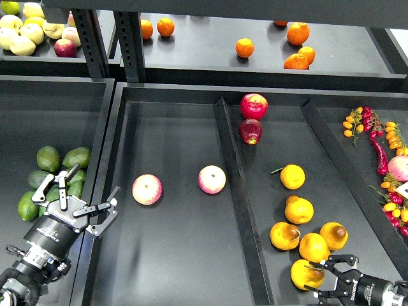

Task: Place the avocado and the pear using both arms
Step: 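Place the pear among the oranges and open the right gripper, then move the right gripper back toward the pale apple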

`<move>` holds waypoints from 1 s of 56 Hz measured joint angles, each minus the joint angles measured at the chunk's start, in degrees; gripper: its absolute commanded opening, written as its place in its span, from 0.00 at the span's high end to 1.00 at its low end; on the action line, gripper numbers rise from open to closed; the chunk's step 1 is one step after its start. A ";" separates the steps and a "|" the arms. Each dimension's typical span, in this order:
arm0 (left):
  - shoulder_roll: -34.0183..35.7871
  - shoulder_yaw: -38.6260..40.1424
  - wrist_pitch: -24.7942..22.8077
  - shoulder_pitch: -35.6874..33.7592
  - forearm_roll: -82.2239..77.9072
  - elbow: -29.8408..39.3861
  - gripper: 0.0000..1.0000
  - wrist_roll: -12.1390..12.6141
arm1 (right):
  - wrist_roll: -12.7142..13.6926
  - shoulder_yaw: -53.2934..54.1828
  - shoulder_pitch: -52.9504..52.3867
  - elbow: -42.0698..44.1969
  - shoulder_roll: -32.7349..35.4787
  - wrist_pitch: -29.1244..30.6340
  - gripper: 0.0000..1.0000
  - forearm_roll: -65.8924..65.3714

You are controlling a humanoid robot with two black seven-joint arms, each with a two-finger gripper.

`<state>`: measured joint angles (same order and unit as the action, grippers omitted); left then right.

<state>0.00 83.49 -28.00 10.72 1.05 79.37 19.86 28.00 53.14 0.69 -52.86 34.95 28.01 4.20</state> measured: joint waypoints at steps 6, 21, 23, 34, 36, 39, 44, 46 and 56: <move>0.00 0.00 0.00 0.00 0.00 0.00 0.00 0.00 | 0.00 0.00 0.00 -2.14 1.94 0.00 0.22 0.43; 0.00 0.00 0.00 0.00 0.00 0.00 0.00 0.00 | 0.01 3.68 -2.72 -11.52 5.69 -2.86 0.20 3.12; 0.00 0.00 0.00 0.00 0.00 0.00 0.00 0.00 | 0.01 4.44 -3.49 -12.53 5.78 -4.30 0.20 3.39; 0.00 0.00 0.00 0.00 0.00 -0.01 0.00 0.00 | 0.01 7.66 -9.92 -14.18 3.16 -11.07 0.16 5.41; 0.00 0.00 0.00 0.02 0.00 -0.02 0.00 0.00 | 0.01 7.97 -11.22 -14.01 1.70 -11.84 0.16 5.61; 0.00 0.00 0.00 0.05 0.00 -0.03 0.00 0.00 | 0.01 8.59 -12.97 -13.51 -0.93 -12.85 0.15 5.71; 0.00 0.02 0.00 0.05 -0.05 -0.06 0.00 -0.01 | 0.00 10.48 -14.59 -12.48 -5.52 -14.59 0.10 5.67; 0.00 0.03 0.00 0.05 -0.07 -0.06 0.00 -0.01 | 0.00 11.35 -14.89 -12.01 -7.72 -15.47 0.03 5.53; 0.00 0.02 0.00 0.01 -0.09 -0.06 0.00 0.03 | 0.00 13.49 -16.41 -8.06 -17.43 -18.45 0.01 2.74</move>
<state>0.00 83.51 -28.00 10.73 0.97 79.31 19.89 28.00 66.63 -15.72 -60.92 17.53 9.56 6.94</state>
